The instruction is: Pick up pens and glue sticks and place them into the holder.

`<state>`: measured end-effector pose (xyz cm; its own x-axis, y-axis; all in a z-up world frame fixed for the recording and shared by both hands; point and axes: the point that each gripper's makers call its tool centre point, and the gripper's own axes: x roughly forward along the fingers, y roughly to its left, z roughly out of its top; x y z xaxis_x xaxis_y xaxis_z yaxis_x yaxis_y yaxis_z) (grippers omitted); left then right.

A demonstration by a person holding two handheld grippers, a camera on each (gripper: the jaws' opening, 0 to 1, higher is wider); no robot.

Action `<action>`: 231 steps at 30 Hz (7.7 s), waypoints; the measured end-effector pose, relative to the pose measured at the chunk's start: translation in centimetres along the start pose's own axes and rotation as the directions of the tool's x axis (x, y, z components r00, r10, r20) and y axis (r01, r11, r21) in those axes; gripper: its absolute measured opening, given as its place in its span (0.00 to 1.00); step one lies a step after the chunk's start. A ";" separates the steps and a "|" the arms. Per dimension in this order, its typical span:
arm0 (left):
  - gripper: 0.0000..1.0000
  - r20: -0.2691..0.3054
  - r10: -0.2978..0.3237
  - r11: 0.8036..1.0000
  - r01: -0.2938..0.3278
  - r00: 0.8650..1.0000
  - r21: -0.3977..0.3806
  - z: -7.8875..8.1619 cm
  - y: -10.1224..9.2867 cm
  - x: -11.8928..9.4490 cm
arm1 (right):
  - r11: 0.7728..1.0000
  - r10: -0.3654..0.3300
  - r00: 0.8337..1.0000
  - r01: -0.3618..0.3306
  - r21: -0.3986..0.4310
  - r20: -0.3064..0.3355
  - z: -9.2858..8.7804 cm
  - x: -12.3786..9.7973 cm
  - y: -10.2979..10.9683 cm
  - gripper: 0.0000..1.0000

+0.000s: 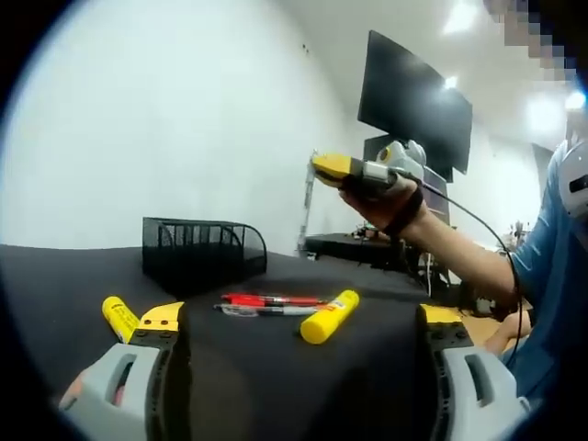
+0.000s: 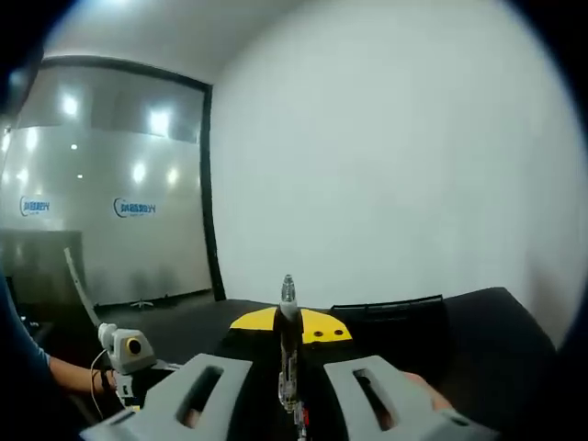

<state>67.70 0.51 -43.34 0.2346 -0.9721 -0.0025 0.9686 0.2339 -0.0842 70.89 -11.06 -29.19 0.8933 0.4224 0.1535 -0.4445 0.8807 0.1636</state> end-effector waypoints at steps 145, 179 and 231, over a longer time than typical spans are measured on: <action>0.85 0.082 0.026 0.998 -0.020 0.996 -0.067 1.4 1.3 -0.9 | 0.955 -0.002 0.999 -0.014 -0.296 -0.054 5.3 9.2 -3.2 0.21; 0.96 0.053 -0.011 0.999 0.013 0.999 -0.033 0.7 0.2 -0.6 | 0.756 0.204 0.658 -0.576 -0.311 -0.725 -7.6 -0.5 4.9 0.33; 0.95 0.049 -0.023 0.999 0.025 0.999 -0.034 0.6 0.2 -0.7 | 0.675 -0.034 0.215 -0.715 -0.181 -0.976 -20.8 -3.8 4.7 0.20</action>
<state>67.77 1.22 -42.73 0.2160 -0.9752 0.0480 0.9707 0.2092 -0.1181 66.79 -4.07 -49.30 0.2714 0.2703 -0.9237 -0.9272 0.3310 -0.1755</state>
